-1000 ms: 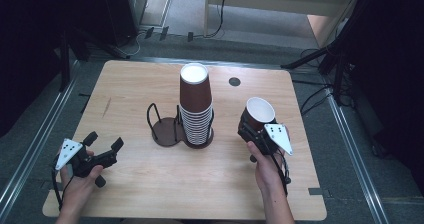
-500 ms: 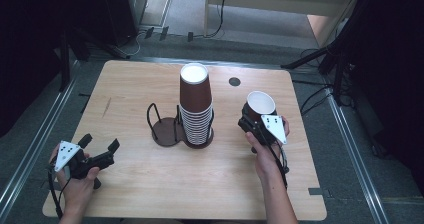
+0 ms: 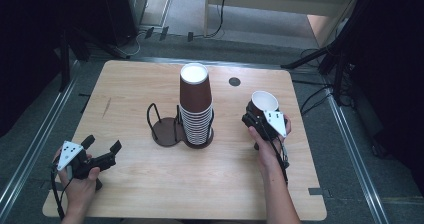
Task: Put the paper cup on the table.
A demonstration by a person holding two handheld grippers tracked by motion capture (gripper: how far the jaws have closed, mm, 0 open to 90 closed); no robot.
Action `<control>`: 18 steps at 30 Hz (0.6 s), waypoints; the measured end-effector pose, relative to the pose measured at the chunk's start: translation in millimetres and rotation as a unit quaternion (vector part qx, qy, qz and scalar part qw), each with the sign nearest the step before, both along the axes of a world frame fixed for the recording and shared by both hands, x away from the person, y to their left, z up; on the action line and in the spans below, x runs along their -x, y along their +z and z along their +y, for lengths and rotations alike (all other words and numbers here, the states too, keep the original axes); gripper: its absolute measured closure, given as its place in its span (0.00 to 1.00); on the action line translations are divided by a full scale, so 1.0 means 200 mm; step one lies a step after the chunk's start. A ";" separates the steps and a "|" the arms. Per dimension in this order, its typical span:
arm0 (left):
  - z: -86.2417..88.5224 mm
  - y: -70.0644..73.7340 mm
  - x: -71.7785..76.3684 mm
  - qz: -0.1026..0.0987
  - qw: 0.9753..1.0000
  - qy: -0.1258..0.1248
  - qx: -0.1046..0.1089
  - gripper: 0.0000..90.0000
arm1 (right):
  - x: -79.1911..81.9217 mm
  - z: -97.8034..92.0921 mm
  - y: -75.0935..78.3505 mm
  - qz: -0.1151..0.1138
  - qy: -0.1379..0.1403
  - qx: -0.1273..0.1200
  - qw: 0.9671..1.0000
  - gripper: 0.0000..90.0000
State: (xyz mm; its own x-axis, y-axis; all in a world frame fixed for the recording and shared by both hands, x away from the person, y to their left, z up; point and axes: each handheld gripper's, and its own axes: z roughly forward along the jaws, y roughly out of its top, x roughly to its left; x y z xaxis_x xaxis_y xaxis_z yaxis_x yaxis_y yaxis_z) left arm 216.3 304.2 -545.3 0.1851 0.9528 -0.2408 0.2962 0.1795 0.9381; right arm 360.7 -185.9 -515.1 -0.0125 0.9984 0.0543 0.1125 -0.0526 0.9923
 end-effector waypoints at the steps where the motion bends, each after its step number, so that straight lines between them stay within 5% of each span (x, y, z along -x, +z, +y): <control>1: 0.00 0.00 0.00 0.000 1.000 0.000 0.002 0.00 | 0.00 0.00 0.00 0.000 -0.002 0.001 1.000 0.12; 10: 0.01 0.00 0.00 0.008 1.000 -0.001 0.010 0.00 | -0.02 -0.02 -0.01 0.003 -0.009 -0.001 1.000 0.12; 18: 0.01 -0.01 -0.01 0.014 1.000 0.002 0.010 0.00 | -0.03 -0.01 -0.05 0.006 -0.003 0.022 1.000 0.12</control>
